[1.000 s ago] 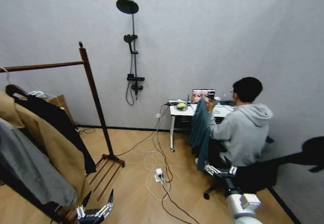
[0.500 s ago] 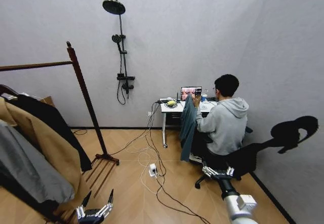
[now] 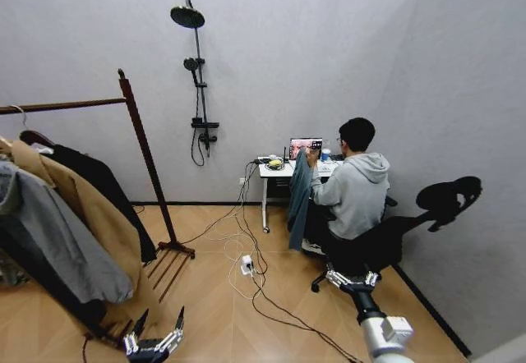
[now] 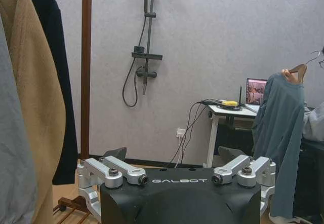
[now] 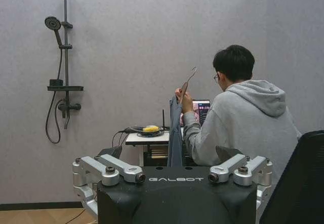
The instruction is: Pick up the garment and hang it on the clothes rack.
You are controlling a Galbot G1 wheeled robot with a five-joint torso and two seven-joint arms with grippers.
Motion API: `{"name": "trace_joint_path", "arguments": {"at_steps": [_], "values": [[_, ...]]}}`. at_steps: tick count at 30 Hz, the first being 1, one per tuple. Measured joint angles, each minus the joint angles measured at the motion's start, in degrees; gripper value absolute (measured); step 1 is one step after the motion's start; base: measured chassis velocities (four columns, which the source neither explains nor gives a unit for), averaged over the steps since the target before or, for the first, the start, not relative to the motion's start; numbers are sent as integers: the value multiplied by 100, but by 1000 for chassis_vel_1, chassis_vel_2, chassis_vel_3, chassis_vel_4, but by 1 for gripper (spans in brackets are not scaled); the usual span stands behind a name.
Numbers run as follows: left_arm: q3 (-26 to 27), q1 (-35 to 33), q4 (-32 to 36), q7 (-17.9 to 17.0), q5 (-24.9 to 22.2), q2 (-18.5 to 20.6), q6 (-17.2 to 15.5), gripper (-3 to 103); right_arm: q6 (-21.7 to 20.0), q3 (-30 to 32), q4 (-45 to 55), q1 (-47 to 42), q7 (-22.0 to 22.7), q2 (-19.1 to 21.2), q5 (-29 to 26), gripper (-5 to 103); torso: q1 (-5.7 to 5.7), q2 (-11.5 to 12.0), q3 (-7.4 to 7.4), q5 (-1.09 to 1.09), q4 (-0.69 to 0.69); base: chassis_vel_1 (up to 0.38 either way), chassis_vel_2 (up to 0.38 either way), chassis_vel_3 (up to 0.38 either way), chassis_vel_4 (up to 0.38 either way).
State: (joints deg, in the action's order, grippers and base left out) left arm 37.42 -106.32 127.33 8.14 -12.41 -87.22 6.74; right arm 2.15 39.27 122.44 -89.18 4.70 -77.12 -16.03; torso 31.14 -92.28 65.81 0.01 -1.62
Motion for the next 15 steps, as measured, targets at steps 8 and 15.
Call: {"name": "trace_joint_path", "arguments": {"at_steps": [8,15], "values": [[0,0,0,0,0,0,0,100,0,2,19,7,0,2,-2,100,1,0,0,-1,0,121,-174,-178,116],[-1,0,0,1,0,0,0,100,0,3,49,-21,1,4,4,100,0,0,0,0,-2,112,-186,-180,118]]}}
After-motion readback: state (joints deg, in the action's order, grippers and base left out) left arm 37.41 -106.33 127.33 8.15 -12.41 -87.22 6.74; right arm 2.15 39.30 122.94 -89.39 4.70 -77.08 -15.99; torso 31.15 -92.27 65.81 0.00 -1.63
